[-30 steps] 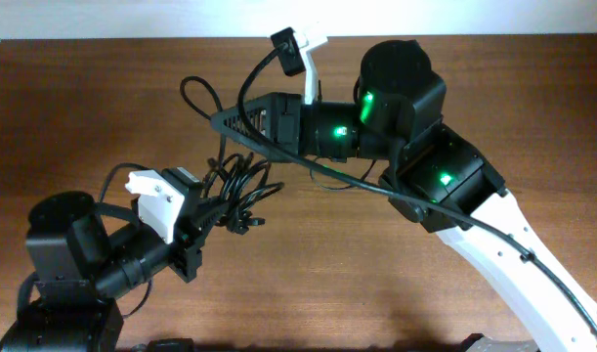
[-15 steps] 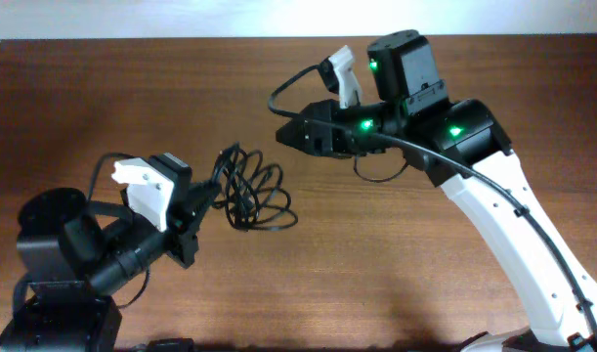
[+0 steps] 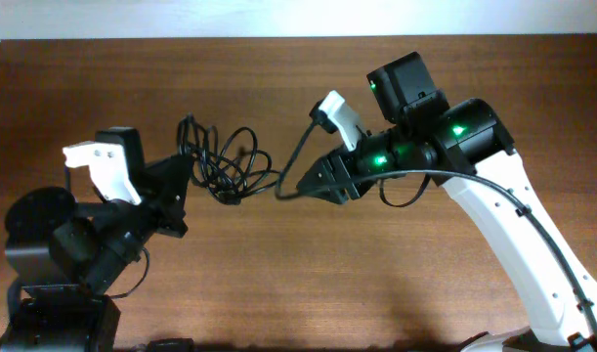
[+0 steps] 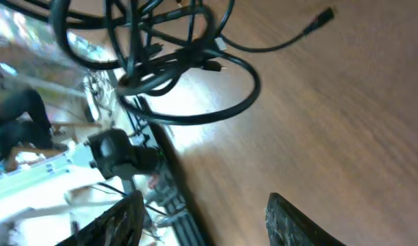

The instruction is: Untangle cables

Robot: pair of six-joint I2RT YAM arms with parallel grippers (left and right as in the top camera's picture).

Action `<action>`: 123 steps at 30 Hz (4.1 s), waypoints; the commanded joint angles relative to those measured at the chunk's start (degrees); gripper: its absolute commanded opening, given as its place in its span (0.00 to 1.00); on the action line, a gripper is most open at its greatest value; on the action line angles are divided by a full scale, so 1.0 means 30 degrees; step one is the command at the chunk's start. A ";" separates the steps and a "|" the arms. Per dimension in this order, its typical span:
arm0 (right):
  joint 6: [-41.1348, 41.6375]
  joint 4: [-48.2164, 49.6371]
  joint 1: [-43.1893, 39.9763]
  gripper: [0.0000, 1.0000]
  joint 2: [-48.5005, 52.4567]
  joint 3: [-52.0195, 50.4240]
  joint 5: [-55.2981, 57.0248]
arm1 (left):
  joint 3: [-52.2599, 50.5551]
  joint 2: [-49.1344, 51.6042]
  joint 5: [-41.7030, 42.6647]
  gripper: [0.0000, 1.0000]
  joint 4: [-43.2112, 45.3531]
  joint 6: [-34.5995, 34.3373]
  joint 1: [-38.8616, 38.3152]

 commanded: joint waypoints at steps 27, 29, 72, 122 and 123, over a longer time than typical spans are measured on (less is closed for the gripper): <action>1.2917 0.5727 0.3213 0.55 0.0036 0.0109 0.3126 | 0.0517 -0.0117 0.2980 0.00 0.0772 -0.8721 0.0058; 1.2917 0.5610 0.3213 0.49 0.0036 0.0080 0.3351 | 0.0517 -0.0117 0.2973 0.00 0.1821 -0.8852 0.0058; 1.1009 1.4367 -0.3249 0.04 -0.1719 0.0087 -0.7781 | -0.1792 0.0342 0.4583 0.99 -0.3745 0.4401 0.0058; 0.9610 1.4127 -0.4488 0.04 -0.1494 0.0087 -0.8546 | -0.3526 0.4517 0.1749 0.00 -0.1545 -0.1945 -0.5319; 0.8065 1.2043 -0.5268 0.04 -0.1472 0.0087 -0.8233 | -0.3373 0.3716 0.1807 0.00 -0.1545 -0.1588 -0.5319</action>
